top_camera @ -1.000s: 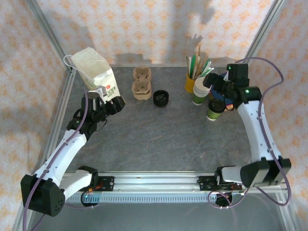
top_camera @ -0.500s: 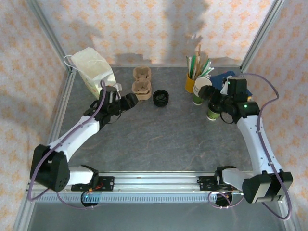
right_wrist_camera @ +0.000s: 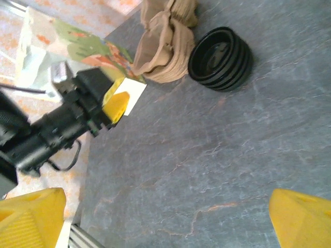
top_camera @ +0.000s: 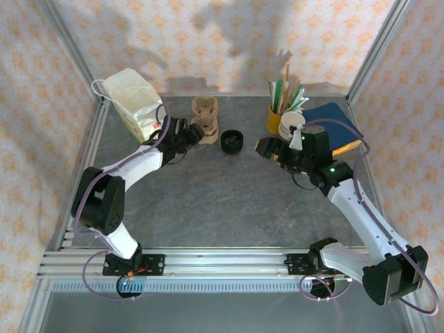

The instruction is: Pack the takeout coffee

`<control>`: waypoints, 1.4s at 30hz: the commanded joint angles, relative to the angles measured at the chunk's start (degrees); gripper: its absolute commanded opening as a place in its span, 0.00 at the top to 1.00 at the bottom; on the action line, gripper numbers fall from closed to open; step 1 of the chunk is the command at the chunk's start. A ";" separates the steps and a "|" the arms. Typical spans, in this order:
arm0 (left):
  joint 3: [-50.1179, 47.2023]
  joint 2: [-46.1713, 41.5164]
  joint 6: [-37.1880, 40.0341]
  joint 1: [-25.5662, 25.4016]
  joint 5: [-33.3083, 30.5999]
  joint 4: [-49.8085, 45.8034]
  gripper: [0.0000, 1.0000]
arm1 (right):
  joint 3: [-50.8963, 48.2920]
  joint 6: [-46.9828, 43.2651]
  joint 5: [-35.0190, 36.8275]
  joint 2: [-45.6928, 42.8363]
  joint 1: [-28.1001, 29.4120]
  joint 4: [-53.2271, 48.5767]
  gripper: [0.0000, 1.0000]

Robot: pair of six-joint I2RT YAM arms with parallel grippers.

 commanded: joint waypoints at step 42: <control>6.22 6.97 -3.05 2.73 -1.14 8.58 0.62 | -1.57 -1.74 5.98 5.00 3.28 -1.43 0.00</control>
